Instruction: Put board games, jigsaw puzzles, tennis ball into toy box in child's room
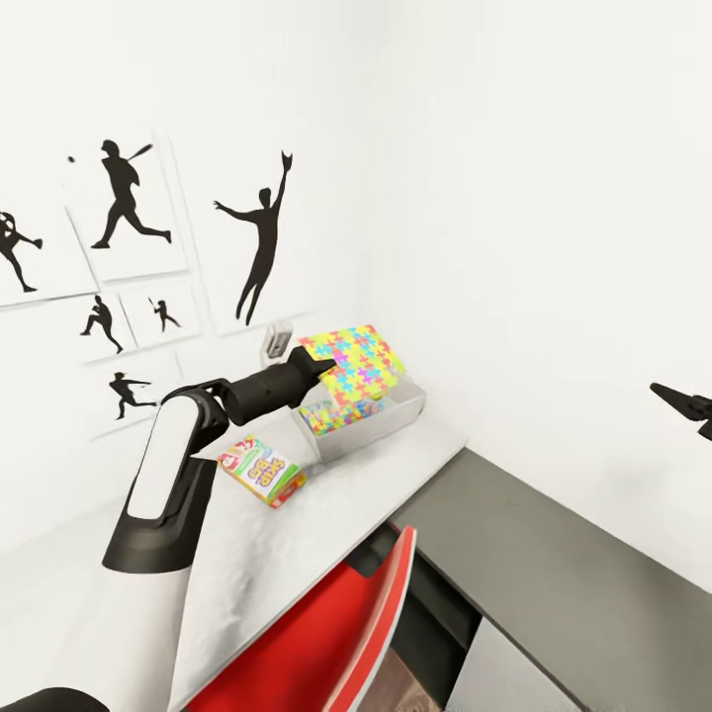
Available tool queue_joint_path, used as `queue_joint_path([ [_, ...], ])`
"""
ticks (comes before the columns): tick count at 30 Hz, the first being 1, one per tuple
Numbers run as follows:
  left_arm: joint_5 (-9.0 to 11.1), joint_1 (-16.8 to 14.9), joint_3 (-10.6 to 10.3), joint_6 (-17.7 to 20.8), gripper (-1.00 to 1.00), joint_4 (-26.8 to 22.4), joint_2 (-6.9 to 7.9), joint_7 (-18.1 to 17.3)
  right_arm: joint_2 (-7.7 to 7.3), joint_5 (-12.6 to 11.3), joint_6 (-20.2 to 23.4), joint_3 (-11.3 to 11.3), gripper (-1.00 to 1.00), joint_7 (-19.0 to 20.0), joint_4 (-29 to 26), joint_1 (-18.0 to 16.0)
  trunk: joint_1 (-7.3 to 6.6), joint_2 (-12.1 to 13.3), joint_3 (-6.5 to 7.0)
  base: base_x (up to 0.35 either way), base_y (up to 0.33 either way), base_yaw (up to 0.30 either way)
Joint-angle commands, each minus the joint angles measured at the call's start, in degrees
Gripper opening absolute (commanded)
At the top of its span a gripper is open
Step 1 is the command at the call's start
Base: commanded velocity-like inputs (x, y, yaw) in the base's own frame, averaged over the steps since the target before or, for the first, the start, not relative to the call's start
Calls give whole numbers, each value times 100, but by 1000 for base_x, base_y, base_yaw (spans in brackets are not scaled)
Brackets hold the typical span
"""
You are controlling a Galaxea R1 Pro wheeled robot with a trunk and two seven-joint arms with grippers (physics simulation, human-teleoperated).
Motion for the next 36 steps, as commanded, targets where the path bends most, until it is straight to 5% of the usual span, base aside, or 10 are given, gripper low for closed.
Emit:
queue_joint_path([
  [1,69,-6,22,11,-100,-8,-2,59,1,-12,41,-7,100,12,-1,-10,4,-13,-13,0,0,-290],
  [7,383,-5,119,43,-100,-14,17,48,2,-12,41,-7,100,11,3,-3,4,-13,-13,0,0,-290],
  [15,522,2,175,69,-100,-14,126,36,-5,-12,41,-1,100,13,0,-1,4,-13,-13,0,0,-290],
  [19,762,4,536,270,-100,-14,154,29,-5,-12,41,-1,100,12,3,-1,4,-13,-13,0,0,-290],
  [36,948,45,603,276,-100,-14,340,28,3,-12,33,26,100,15,3,-1,4,-13,-13,52,0,-283],
])
